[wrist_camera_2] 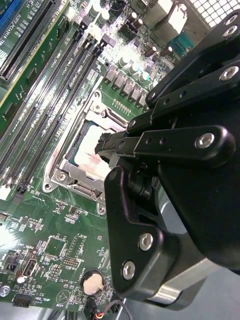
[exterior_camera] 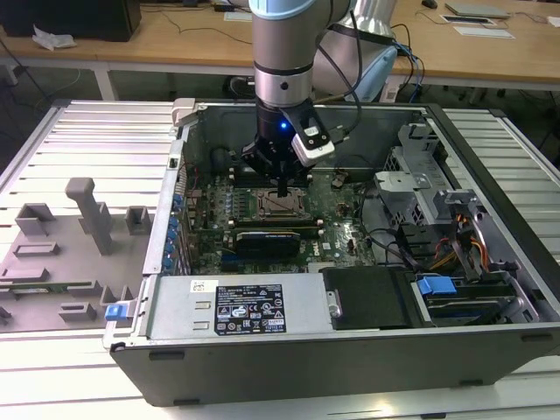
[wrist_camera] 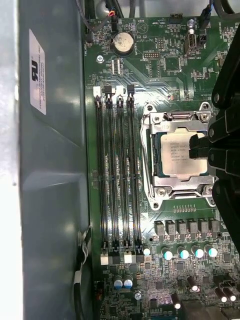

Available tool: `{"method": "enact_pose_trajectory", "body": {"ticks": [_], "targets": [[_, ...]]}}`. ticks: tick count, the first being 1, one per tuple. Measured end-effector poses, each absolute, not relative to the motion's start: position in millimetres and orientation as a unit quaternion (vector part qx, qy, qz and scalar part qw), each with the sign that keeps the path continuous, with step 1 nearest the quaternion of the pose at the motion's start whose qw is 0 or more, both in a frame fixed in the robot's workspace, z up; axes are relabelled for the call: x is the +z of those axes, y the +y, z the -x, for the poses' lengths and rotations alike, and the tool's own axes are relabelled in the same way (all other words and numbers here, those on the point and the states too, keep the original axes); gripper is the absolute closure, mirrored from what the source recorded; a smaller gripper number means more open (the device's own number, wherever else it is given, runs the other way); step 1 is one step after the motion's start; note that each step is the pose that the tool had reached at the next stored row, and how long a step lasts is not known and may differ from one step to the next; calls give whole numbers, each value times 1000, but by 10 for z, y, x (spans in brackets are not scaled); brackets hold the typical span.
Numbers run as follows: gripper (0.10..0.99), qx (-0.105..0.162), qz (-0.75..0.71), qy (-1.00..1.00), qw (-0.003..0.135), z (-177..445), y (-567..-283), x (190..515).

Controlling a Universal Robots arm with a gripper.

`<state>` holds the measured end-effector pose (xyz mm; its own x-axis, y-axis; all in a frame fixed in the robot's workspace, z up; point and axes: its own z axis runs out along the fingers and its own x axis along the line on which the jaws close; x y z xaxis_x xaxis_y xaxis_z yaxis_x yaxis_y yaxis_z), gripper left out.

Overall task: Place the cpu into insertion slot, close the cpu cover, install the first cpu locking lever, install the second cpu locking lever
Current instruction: 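Install the first cpu locking lever, then install the second cpu locking lever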

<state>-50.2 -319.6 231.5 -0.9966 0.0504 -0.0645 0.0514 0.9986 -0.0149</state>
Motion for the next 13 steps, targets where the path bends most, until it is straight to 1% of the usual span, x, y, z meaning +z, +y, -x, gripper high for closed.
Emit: {"method": "enact_pose_trajectory", "body": {"ticks": [13], "targets": [[980,-8,-25,999,32,502,-3196,2315]]}}
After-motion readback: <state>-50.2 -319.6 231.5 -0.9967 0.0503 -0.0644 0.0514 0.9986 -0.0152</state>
